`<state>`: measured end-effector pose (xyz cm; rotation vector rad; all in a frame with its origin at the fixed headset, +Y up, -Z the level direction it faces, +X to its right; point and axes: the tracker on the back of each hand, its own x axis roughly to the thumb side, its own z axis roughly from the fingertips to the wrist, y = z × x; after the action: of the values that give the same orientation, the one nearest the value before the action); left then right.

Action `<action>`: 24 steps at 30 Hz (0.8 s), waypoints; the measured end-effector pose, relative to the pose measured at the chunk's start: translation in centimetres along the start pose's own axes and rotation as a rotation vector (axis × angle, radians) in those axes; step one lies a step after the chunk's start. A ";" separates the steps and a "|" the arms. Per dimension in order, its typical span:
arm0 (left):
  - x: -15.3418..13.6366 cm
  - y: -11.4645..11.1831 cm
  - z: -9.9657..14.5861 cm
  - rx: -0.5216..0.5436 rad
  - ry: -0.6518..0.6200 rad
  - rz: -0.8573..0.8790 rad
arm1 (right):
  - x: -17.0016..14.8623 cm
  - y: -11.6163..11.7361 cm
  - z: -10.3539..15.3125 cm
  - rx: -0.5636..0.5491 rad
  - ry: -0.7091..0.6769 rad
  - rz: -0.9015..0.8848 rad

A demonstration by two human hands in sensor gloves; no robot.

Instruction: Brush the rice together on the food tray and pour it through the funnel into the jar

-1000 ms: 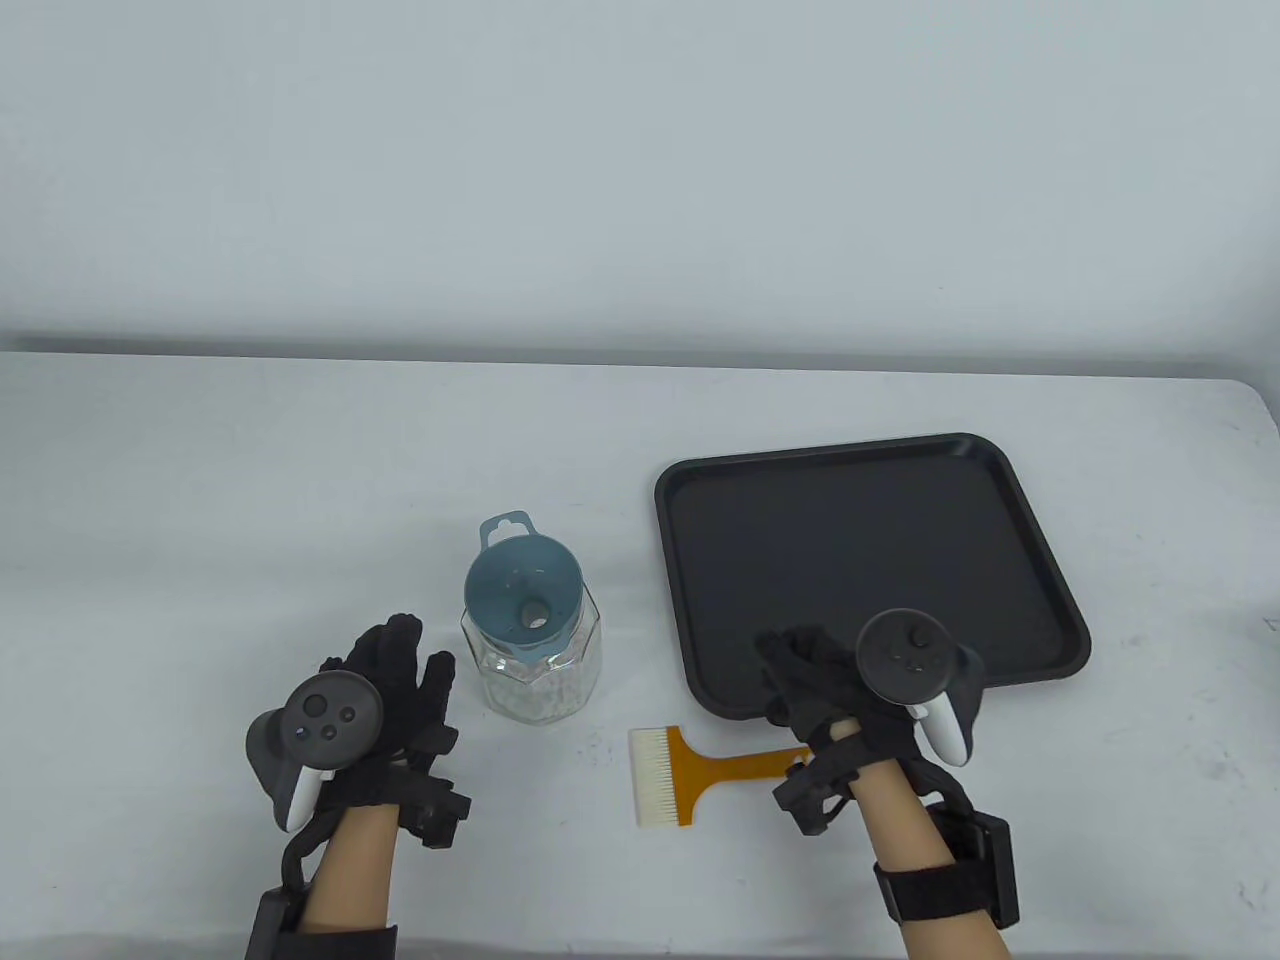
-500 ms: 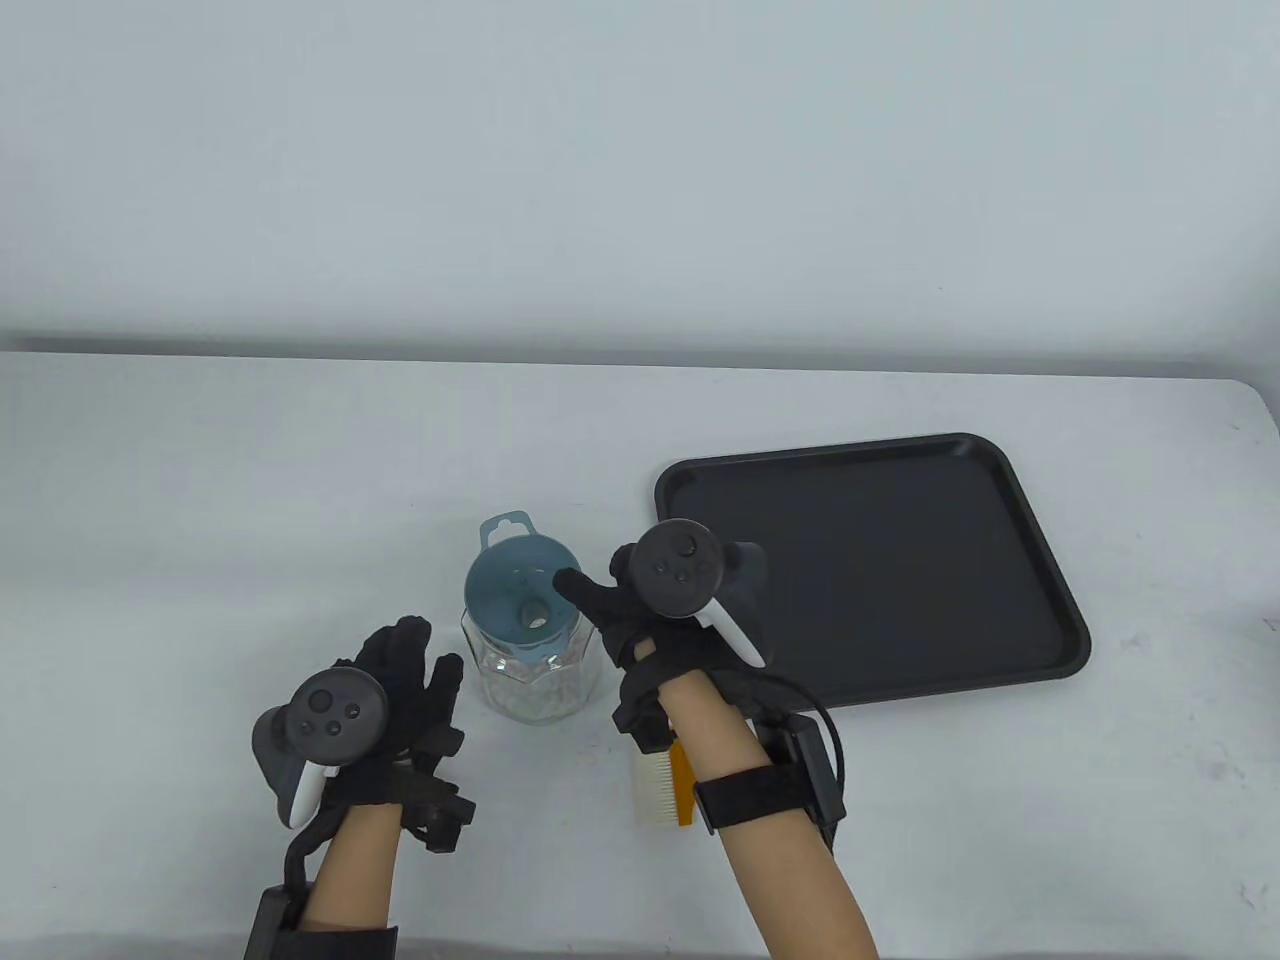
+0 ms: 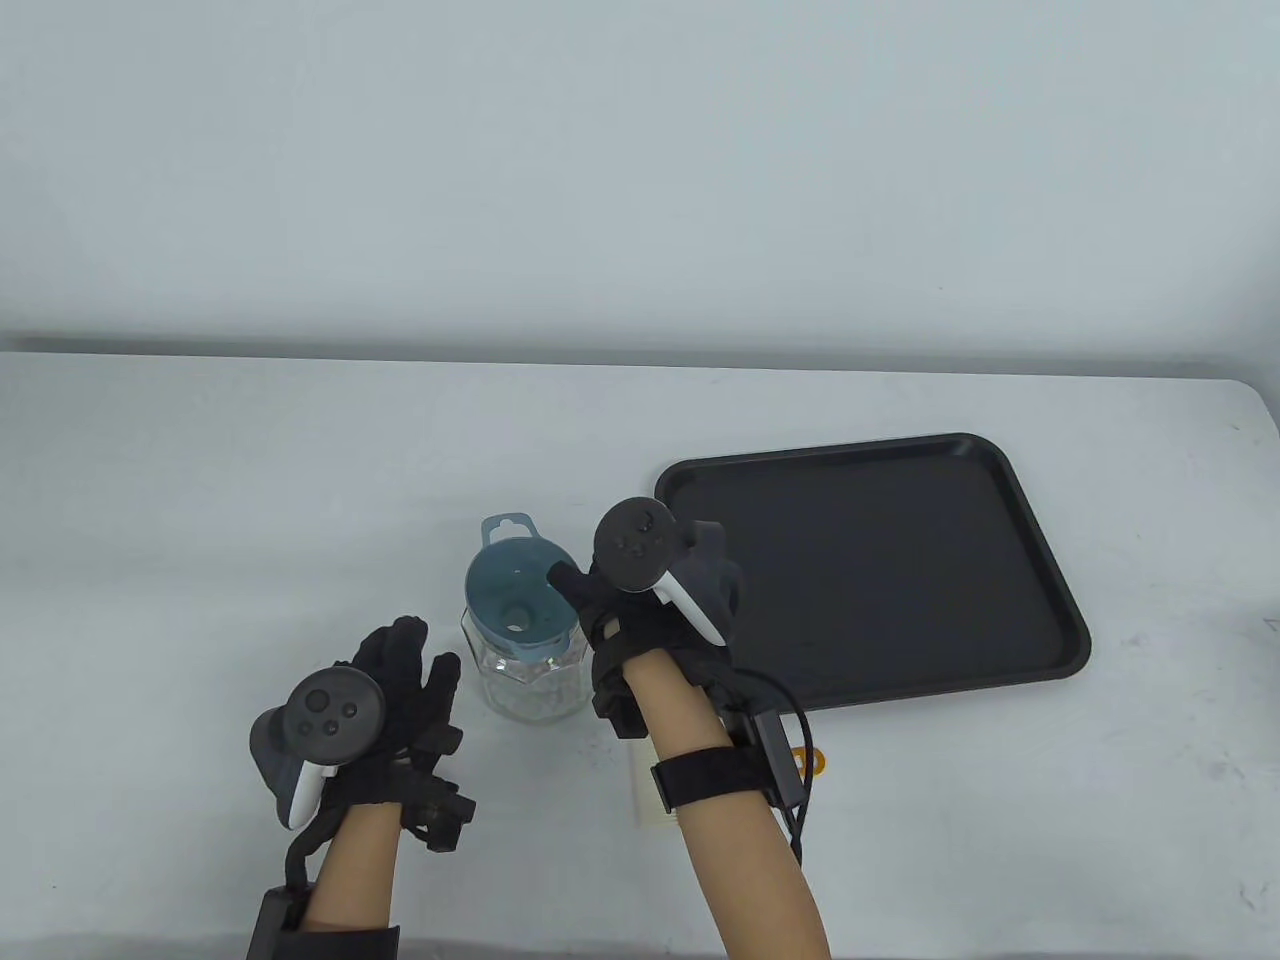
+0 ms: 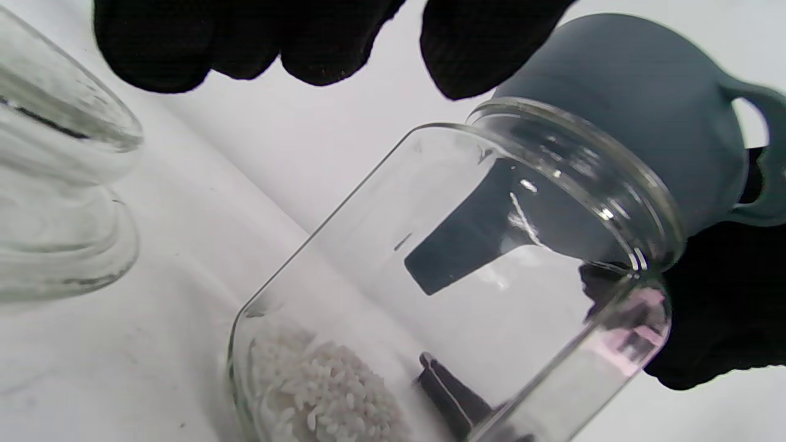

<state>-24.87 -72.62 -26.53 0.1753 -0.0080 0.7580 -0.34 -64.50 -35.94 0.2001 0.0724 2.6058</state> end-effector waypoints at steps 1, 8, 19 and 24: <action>0.0 0.0 0.0 0.000 0.000 0.001 | 0.1 0.1 -0.1 0.002 0.002 0.009; -0.1 0.1 -0.1 0.000 0.002 0.006 | 0.7 0.5 -0.5 -0.006 -0.002 0.040; -0.2 0.1 0.0 -0.004 -0.002 0.003 | -5.4 -3.9 1.7 -0.160 0.020 -0.387; -0.2 0.1 0.0 -0.002 0.003 -0.009 | -13.2 -5.0 4.0 -0.230 0.138 -0.502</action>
<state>-25.10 -72.63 -26.57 0.1725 -0.0049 0.7497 14.05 -66.86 -34.17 -0.0743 -0.1157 2.1014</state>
